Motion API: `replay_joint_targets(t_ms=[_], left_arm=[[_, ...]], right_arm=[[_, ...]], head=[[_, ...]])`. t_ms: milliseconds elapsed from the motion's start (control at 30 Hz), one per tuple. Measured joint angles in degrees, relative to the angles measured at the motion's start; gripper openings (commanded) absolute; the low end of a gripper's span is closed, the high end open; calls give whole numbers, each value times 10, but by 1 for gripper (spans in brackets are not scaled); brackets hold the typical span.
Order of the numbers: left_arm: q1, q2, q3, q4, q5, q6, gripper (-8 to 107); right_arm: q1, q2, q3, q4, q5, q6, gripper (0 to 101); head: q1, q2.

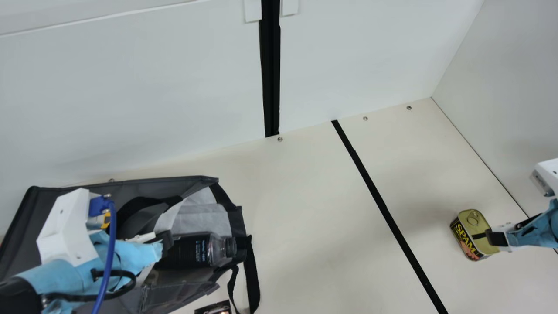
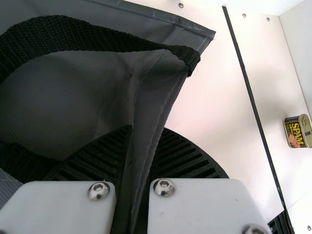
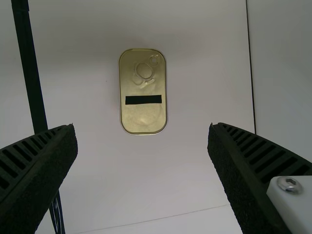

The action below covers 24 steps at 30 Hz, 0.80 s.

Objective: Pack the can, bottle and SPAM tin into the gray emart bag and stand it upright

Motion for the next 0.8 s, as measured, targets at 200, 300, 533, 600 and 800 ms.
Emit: replay_joint_targets(t_ms=[200, 300, 533, 600, 800], left_arm=[[0, 0, 0, 0, 0, 0, -8], [0, 0, 0, 0, 0, 0, -8], [0, 0, 0, 0, 0, 0, -8], [0, 0, 0, 0, 0, 0, -8], [0, 0, 0, 0, 0, 0, -8]], right_arm=[[16, 21, 14, -9, -23, 6, 95], [24, 33, 20, -14, -37, 8, 95], [39, 63, 29, -27, -66, 15, 95], [43, 73, 32, -31, -71, 17, 95], [57, 98, 40, -40, -96, 28, 95]], head=[[0, 0], [0, 1], [0, 0], [0, 0], [0, 0]])
